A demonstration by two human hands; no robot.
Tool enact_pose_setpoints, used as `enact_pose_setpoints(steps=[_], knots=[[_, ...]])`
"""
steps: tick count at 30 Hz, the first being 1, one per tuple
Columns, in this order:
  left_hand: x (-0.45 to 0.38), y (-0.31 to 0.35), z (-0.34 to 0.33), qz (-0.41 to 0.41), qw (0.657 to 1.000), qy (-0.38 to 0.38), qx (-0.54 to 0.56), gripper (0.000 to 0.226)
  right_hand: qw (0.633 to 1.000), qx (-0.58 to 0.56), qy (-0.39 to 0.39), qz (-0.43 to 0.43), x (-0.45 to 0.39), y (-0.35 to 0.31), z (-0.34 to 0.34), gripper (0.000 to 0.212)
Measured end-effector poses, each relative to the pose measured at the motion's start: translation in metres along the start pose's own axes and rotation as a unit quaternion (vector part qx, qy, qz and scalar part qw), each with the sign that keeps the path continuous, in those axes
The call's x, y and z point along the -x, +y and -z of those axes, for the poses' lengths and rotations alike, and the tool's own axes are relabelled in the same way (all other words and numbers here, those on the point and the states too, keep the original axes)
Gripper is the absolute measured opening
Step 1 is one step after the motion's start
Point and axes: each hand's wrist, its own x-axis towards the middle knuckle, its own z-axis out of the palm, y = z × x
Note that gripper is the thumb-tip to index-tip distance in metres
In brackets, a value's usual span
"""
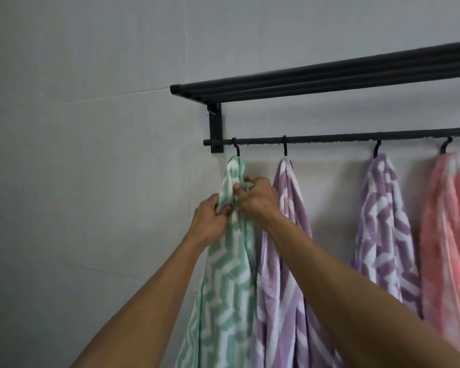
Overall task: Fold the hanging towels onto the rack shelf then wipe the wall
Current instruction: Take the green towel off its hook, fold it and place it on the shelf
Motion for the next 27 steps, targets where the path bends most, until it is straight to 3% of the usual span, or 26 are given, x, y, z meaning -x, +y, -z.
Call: enact_pose_setpoints(steps=[5,8,11,14,23,26,27], knots=[[-0.005,0.0,0.009,-0.021,0.998,0.049,0.019,0.015,0.995,-0.015,0.024,0.096,0.003,-0.007,-0.003,0.017],[0.0,-0.003,0.017,-0.028,0.996,0.07,0.039,0.014,0.989,-0.017,0.023,0.148,0.011,-0.01,-0.007,0.025],[0.007,-0.011,0.027,0.001,0.996,0.064,0.061,0.005,0.986,-0.039,-0.001,0.16,0.016,-0.01,-0.016,0.017],[0.015,-0.019,0.043,0.027,0.995,0.055,0.073,0.009,0.989,-0.05,-0.015,0.141,0.02,-0.018,-0.02,0.011],[0.063,-0.009,0.116,0.043,0.99,0.078,0.113,0.018,0.995,-0.045,-0.069,0.05,0.067,-0.047,-0.007,0.034],[0.083,0.007,0.137,0.027,0.993,0.037,0.105,0.019,0.982,-0.088,-0.164,0.006,0.101,-0.061,0.001,0.012],[0.087,0.012,0.14,0.019,0.994,0.026,0.102,0.016,0.972,-0.094,-0.216,-0.018,0.11,-0.063,0.003,0.031]])
